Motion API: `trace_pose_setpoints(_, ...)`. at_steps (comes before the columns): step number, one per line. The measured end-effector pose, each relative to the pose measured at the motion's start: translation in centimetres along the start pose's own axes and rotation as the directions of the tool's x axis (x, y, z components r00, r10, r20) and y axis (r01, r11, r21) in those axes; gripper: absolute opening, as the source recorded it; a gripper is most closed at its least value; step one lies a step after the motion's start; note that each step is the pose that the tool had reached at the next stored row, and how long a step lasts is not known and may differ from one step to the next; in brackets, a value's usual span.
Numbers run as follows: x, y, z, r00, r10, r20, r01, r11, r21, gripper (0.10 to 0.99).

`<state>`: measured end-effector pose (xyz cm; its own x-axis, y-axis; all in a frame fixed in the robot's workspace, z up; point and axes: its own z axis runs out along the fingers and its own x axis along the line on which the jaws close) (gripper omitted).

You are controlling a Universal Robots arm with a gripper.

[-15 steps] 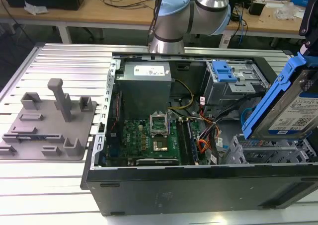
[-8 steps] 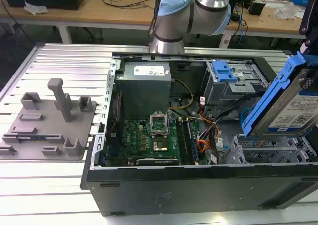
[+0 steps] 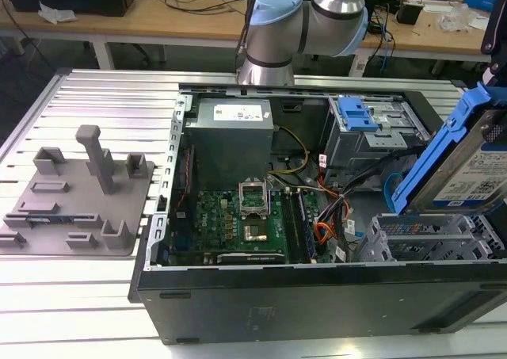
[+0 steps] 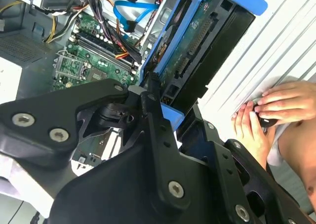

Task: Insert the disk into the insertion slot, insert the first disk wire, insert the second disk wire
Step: 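Insert the disk into the insertion slot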

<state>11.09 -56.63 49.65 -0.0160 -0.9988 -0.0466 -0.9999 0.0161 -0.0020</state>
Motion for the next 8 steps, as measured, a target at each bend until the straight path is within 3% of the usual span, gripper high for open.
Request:
trace_pose_setpoints(2, 0.23, 0.01, 0.0, 1.0, 0.0, 0.0041, 0.0, 1.0, 0.0, 0.365)
trace_pose_setpoints(8, 0.23, 0.0, 0.01, 1.0, 0.0, 0.004, 0.0, 1.0, 0.0, 0.365)
